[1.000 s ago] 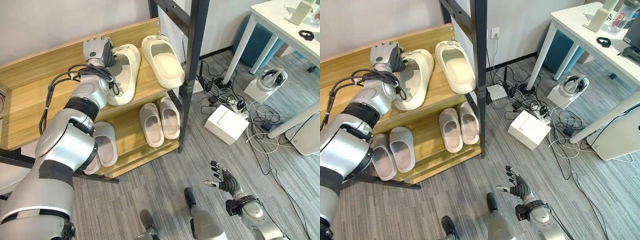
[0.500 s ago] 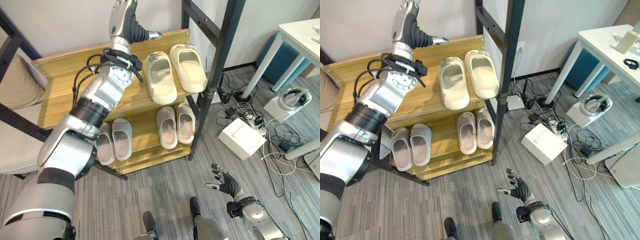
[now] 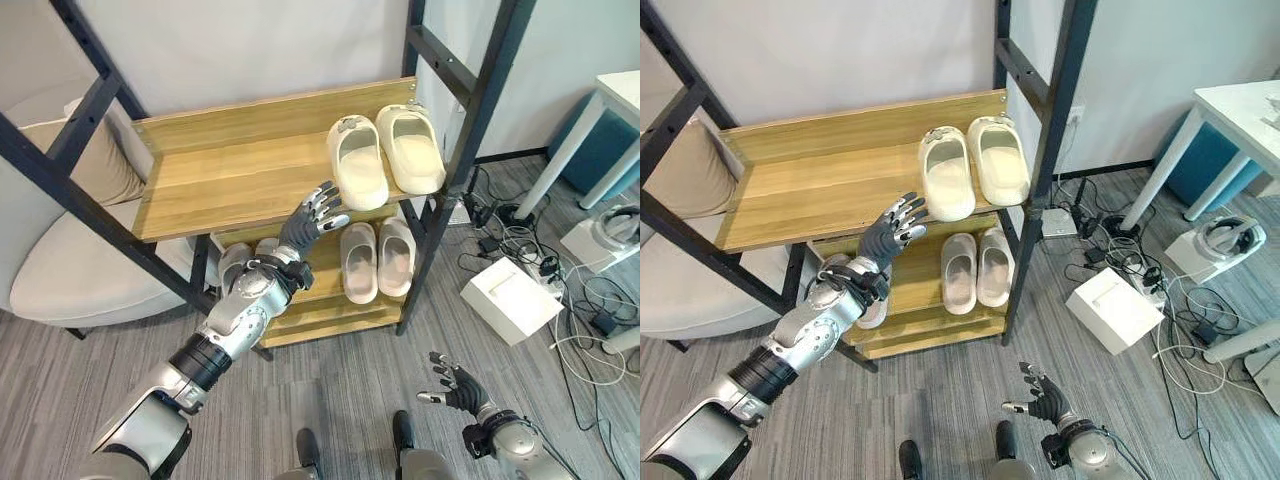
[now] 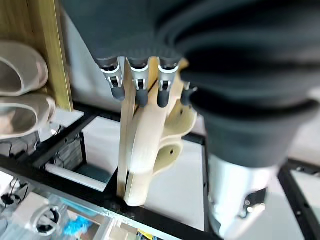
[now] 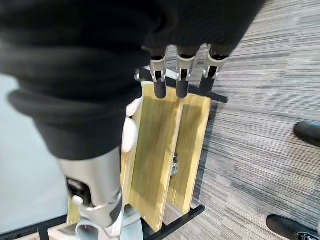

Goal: Arrange the slippers neatly on the shoe rack.

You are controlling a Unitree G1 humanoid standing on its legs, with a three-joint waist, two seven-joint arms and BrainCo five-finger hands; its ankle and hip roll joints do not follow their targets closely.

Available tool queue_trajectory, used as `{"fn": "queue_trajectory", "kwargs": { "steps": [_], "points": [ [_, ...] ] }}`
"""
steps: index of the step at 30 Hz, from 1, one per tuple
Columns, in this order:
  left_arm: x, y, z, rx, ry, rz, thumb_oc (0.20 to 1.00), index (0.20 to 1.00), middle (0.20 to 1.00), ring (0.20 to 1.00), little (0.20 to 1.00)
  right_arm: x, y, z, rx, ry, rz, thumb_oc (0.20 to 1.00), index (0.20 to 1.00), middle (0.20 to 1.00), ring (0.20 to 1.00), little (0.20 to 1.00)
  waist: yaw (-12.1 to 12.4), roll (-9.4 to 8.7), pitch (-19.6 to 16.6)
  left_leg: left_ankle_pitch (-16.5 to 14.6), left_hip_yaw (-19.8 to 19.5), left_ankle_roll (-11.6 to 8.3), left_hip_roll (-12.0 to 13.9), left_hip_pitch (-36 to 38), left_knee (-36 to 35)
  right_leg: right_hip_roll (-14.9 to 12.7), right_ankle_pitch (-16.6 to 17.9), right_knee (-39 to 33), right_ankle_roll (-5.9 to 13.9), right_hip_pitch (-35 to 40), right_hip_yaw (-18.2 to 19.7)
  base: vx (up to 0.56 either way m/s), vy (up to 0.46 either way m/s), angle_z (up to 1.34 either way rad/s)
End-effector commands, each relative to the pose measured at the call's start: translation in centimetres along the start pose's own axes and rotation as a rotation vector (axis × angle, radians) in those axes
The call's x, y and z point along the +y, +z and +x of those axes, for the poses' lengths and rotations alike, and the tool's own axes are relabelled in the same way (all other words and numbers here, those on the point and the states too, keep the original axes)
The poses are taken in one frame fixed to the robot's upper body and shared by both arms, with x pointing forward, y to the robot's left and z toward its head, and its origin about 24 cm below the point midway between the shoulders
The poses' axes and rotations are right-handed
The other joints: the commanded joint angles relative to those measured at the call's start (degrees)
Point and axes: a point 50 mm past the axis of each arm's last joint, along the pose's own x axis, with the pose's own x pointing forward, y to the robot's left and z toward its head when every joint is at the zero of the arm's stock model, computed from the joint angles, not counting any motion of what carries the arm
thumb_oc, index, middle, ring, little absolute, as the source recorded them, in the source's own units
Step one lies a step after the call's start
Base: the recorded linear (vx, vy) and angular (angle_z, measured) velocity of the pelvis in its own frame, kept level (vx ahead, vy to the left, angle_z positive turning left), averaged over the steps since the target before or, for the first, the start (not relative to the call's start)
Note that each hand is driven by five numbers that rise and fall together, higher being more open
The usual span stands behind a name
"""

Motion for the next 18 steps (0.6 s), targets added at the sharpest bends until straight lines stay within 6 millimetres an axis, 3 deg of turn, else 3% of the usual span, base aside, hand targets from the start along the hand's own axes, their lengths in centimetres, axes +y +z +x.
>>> {"fn": "queue_trajectory", "kwargs": {
  "steps": [1, 3, 7, 12, 15, 18],
  "points": [
    [-0.7, 3.4, 3.4, -0.105, 0.009, -0.001, 1.0, 1.0, 1.0, 1.0, 1.0, 0.7, 2.6, 0.4, -0.113, 0.06, -0.02, 1.0, 1.0, 1.0, 1.0, 1.0, -0.33, -1.78, 0.47, -2.51, 0.86, -1.59, 0.44, 2.53, 0.04, -0.78, -2.03, 0.02, 4.46, 0.96, -1.54, 0.01, 0.011, -0.06],
    [-1.1, 4.2, 5.0, -0.129, 0.057, 0.016, 1.0, 1.0, 1.0, 1.0, 1.0, 0.8, 2.5, 0.5, -0.104, 0.071, -0.03, 1.0, 1.0, 1.0, 1.0, 1.0, -0.91, -1.82, 0.5, -2.62, 1.2, -1.56, 0.43, 2.53, 0.04, -0.79, -2.02, 0.02, 4.49, 0.69, -1.4, 0.01, 0.001, 0.02],
    [-0.9, 5.2, 5.3, -0.17, 0.088, 0.066, 1.0, 1.0, 1.0, 1.0, 1.0, 0.7, 2.5, 0.4, -0.103, 0.066, -0.03, 1.0, 1.0, 1.0, 1.0, 1.0, -1.04, -1.73, 0.61, -2.54, 1.13, -1.56, 0.42, 2.39, 0.04, -0.79, -2.02, 0.02, 4.52, 0.53, -1.41, 0.01, -0.008, -0.08],
    [0.8, 6.9, 3.4, -0.349, 0.274, 0.316, 1.0, 1.0, 1.0, 1.0, 1.0, 1.0, 2.7, 0.8, -0.129, 0.039, 0.005, 1.0, 1.0, 1.0, 1.0, 1.0, 0.25, -2.13, 0.97, -2.46, 0.18, -1.46, 0.49, 2.49, 0.04, -0.82, -2.55, 0.02, 4.12, 1.3, -2.45, 0.0, 0.0, 0.0],
    [1.8, 7.7, 2.2, -0.412, 0.345, 0.371, 1.0, 1.0, 1.0, 1.0, 1.0, 0.9, 3.1, 1.0, -0.151, 0.029, 0.018, 1.0, 1.0, 1.0, 1.0, 1.0, 0.89, -2.37, 0.9, -2.53, -0.19, -1.48, 0.53, 2.55, 0.04, -0.75, -2.8, 0.02, 4.02, 1.67, -2.8, 0.0, -0.009, 0.05],
    [3.1, 9.4, 0.7, -0.485, 0.414, 0.603, 1.0, 1.0, 1.0, 1.0, 1.0, 0.7, 3.6, 1.3, -0.174, 0.022, 0.029, 1.0, 1.0, 1.0, 1.0, 1.0, 2.07, -2.62, 0.52, -2.65, -0.65, -1.68, 0.6, 2.6, 0.04, -0.67, -3.03, 0.02, 4.02, 2.14, -3.35, 0.01, -0.004, 0.03]
  ]
}}
